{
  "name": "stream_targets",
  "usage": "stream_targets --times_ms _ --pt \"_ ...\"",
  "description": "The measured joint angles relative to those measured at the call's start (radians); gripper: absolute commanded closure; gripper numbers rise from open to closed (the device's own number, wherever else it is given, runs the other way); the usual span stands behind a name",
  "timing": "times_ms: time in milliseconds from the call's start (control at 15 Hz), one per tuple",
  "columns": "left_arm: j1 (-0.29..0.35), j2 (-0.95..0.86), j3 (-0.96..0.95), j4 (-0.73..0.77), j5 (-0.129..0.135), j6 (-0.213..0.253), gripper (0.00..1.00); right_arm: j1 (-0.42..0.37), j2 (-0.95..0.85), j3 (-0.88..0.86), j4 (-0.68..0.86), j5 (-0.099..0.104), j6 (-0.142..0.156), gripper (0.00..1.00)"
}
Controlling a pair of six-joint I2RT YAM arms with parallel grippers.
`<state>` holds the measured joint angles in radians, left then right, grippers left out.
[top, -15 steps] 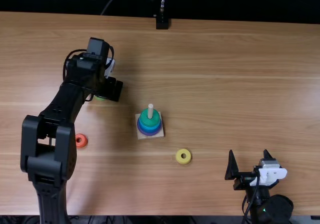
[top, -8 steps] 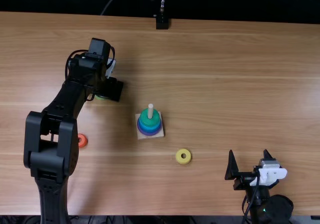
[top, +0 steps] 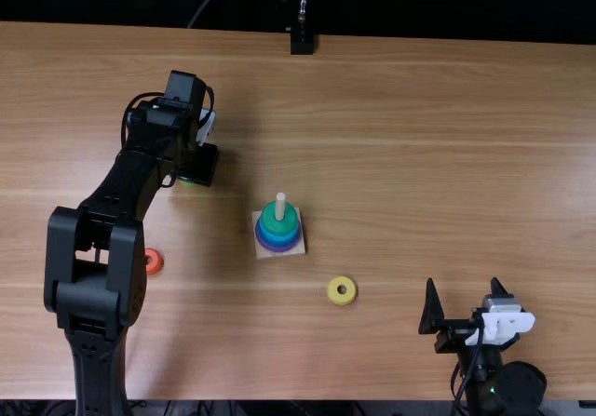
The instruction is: Build the Hanoi tower: stack the rings onto the peg from bottom to top in this color order: purple, dark blue, light blue, dark green, light green, yellow, orange.
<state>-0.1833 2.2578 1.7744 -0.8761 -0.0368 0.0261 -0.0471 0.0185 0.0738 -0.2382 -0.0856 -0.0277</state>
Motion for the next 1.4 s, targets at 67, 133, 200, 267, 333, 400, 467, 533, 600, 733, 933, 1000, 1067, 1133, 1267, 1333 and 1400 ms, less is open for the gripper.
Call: stream_targets --times_ms 67,133,200,267,333,400,467,533,600,733,933,1000,1067,1133,1267,1333,1400 --pt "0.000 0.000 0.002 -0.001 0.002 0.000 1.00 0.000 0.000 0.000 0.000 0.000 0.000 0.00" --pt "0.000 0.001 0.019 -0.017 0.004 0.000 1.00 0.000 0.000 0.000 0.000 0.000 0.000 0.00" --pt "0.000 0.001 0.060 -0.032 0.008 0.000 1.00 0.000 0.000 0.000 0.000 0.000 0.000 0.00" --pt "0.000 0.001 0.107 -0.066 0.010 0.001 1.00 0.000 0.000 0.000 0.000 0.000 0.000 0.00" --pt "0.000 0.000 0.130 -0.107 0.014 0.000 1.00 0.000 0.000 0.000 0.000 0.000 0.000 0.00" --pt "0.000 -0.003 0.132 -0.147 0.018 0.000 1.00 0.000 0.000 0.000 0.000 0.000 0.000 0.00" --pt "0.000 -0.008 0.132 -0.211 0.022 0.000 1.00 0.000 0.000 0.000 0.000 0.000 0.000 0.00" --pt "0.000 -0.023 0.132 -0.276 0.032 0.000 1.00 0.000 0.000 0.000 0.000 0.000 0.000 0.00" --pt "0.000 -0.050 0.132 -0.321 0.045 0.000 1.00 0.000 0.000 0.000 0.000 0.000 0.000 0.00" --pt "0.000 -0.148 0.132 -0.338 0.071 0.000 1.00 0.000 0.000 0.000 0.000 0.000 0.000 0.00" --pt "-0.005 -0.344 0.097 -0.321 0.101 -0.001 1.00 0.000 0.000 0.000 0.000 0.000 0.000 0.00" --pt "-0.023 -0.399 0.053 -0.323 0.101 -0.002 1.00 0.000 0.000 0.000 0.000 0.000 0.000 0.00" --pt "-0.058 -0.433 0.011 -0.324 0.102 -0.003 1.00 0.000 0.000 0.000 0.000 0.000 0.000 0.00" --pt "-0.096 -0.448 -0.018 -0.332 0.105 -0.004 1.00 0.000 0.000 0.000 0.000 0.000 0.000 0.00" --pt "-0.145 -0.449 -0.029 -0.356 0.109 -0.008 1.00 0.000 0.000 0.000 0.000 0.000 0.000 0.00" --pt "-0.164 -0.460 -0.029 -0.383 0.108 -0.026 1.00 0.000 0.000 0.000 0.000 0.000 0.000 0.00" --pt "-0.180 -0.473 -0.029 -0.399 0.108 -0.041 1.00 0.000 0.000 0.000 0.000 0.000 0.000 0.00"
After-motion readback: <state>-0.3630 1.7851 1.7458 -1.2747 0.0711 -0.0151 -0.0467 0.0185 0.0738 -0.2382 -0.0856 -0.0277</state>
